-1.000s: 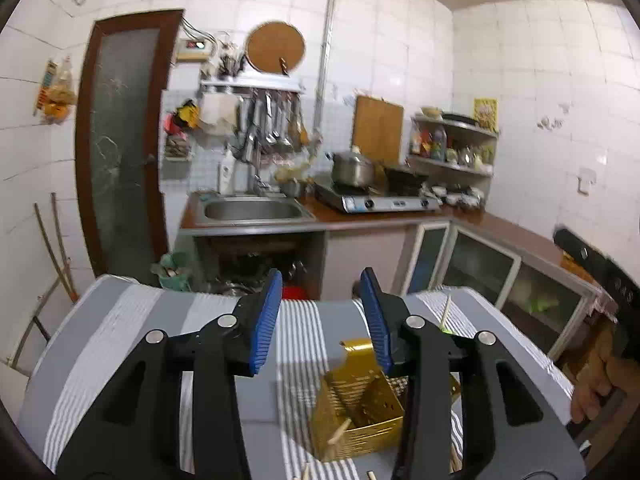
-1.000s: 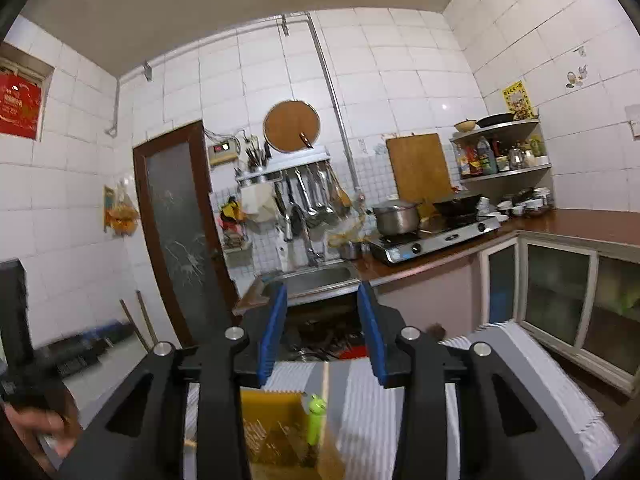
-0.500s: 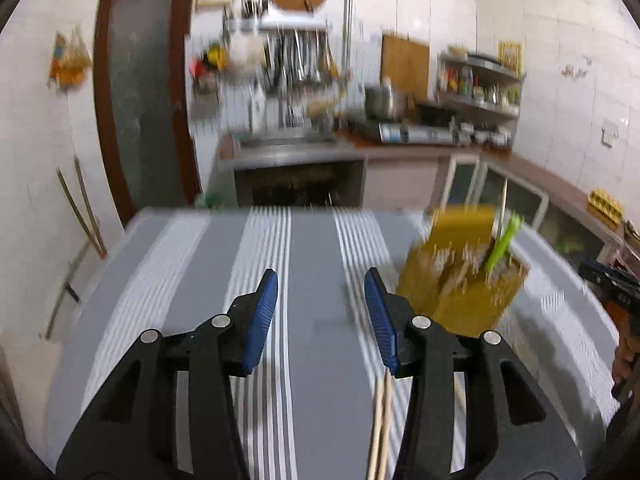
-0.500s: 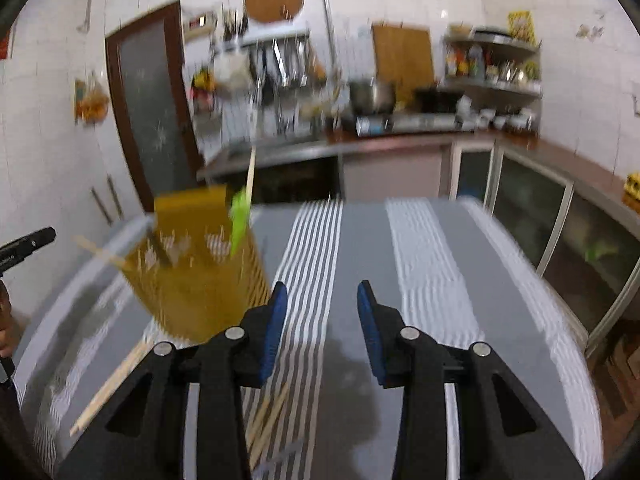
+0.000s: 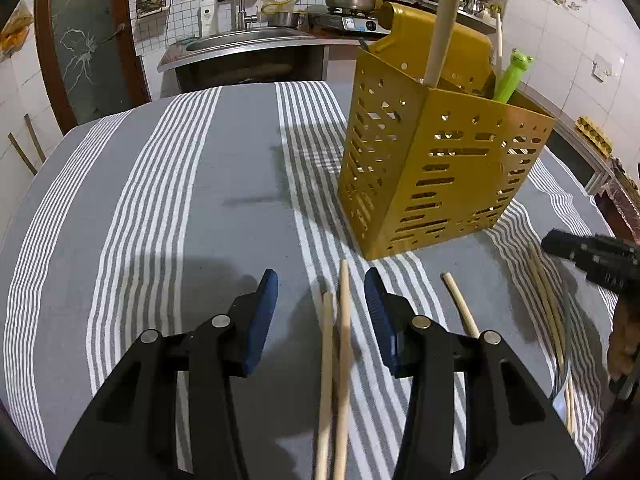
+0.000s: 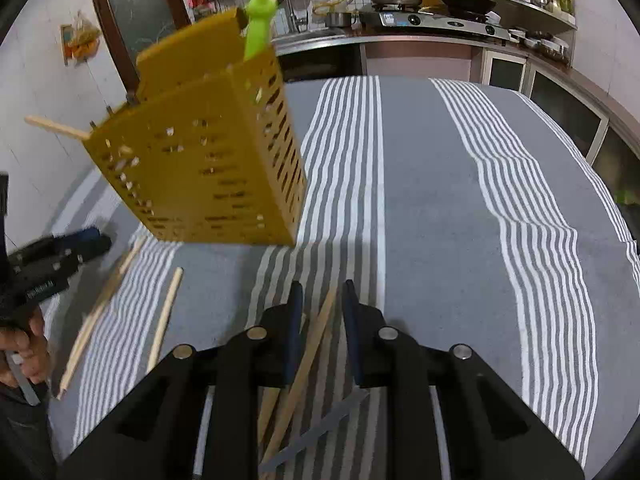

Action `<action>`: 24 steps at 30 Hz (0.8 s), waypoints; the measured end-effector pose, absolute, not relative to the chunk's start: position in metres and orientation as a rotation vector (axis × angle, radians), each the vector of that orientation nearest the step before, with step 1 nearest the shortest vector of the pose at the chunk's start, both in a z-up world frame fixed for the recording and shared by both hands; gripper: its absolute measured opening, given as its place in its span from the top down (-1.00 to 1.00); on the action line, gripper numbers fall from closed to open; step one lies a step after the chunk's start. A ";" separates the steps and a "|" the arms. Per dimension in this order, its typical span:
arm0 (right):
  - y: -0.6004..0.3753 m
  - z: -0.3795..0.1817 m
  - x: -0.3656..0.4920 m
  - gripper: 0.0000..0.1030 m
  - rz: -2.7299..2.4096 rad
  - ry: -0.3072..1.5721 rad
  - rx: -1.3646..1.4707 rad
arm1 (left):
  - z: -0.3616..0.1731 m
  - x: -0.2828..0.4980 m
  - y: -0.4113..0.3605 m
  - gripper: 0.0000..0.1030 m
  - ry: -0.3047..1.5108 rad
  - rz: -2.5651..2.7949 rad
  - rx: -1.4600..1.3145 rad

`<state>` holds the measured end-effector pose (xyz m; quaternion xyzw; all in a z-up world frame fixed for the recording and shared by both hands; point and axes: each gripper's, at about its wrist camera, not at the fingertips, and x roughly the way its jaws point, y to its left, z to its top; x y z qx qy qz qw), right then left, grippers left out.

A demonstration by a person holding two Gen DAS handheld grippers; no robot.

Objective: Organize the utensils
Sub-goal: 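Grasp a chopstick with the left tool while the right tool reaches another chopstick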

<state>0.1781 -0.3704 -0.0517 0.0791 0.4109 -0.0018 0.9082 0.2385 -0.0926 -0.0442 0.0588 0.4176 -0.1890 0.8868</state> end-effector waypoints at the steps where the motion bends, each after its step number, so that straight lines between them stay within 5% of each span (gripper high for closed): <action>1: -0.368 -0.055 0.180 0.69 -0.011 0.860 0.158 | -0.043 0.239 -0.095 0.14 0.867 -0.394 0.124; 19: -0.359 -0.075 0.180 0.72 -0.011 0.906 0.115 | -0.077 0.247 -0.129 0.20 0.925 -0.365 0.302; 24: -0.360 -0.073 0.181 0.79 -0.003 0.903 0.144 | -0.075 0.252 -0.127 0.91 0.925 -0.359 0.292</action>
